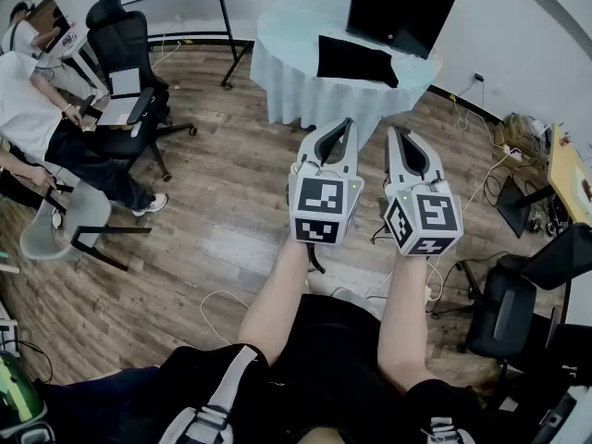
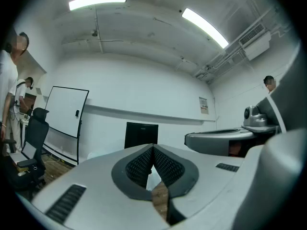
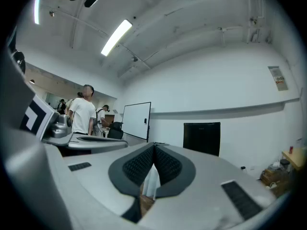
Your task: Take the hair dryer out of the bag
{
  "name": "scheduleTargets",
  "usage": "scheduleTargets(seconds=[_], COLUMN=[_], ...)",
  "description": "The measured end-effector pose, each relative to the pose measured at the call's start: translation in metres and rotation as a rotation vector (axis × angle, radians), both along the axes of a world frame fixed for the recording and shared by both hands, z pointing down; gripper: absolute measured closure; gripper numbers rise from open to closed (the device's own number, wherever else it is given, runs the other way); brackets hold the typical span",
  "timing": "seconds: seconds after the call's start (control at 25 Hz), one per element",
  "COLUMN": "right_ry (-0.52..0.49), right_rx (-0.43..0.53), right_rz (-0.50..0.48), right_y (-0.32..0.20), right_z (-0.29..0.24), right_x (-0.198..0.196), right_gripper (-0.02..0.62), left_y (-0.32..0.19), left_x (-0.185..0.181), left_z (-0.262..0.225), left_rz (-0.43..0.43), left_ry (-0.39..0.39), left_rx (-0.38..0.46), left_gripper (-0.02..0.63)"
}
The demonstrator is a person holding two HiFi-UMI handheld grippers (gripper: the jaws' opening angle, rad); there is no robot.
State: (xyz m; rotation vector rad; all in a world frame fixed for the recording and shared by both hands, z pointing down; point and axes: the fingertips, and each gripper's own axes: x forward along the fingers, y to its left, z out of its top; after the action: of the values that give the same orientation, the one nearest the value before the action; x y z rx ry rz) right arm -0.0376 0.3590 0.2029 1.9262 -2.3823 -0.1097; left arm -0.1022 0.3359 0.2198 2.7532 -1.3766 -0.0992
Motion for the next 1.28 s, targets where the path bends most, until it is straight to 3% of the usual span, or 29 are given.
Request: scheduleTargets(seconds=[0.8, 1.04, 1.28], right_ry=[0.058, 0.120, 0.102], right_rx=[0.000, -0.011, -0.022], right_rz=[0.105, 0.108, 0.162], right_y=[-0.011, -0.019, -0.016], right_z=[0.007, 0.006, 0.007], right_x=[0.002, -0.002, 0.026], right_gripper=[0.591, 0.591, 0.590], left_y=[-0.020, -0.040, -0.042], left_x=[-0.011, -0.018, 0.008], left_z=[0.008, 0.007, 0.020], left_rz=[0.029, 0.014, 0.059], left_ry=[0.047, 0.083, 0.067], left_rx=[-0.027, -0.049, -0.088], left_gripper=[0.592, 0.592, 0.592])
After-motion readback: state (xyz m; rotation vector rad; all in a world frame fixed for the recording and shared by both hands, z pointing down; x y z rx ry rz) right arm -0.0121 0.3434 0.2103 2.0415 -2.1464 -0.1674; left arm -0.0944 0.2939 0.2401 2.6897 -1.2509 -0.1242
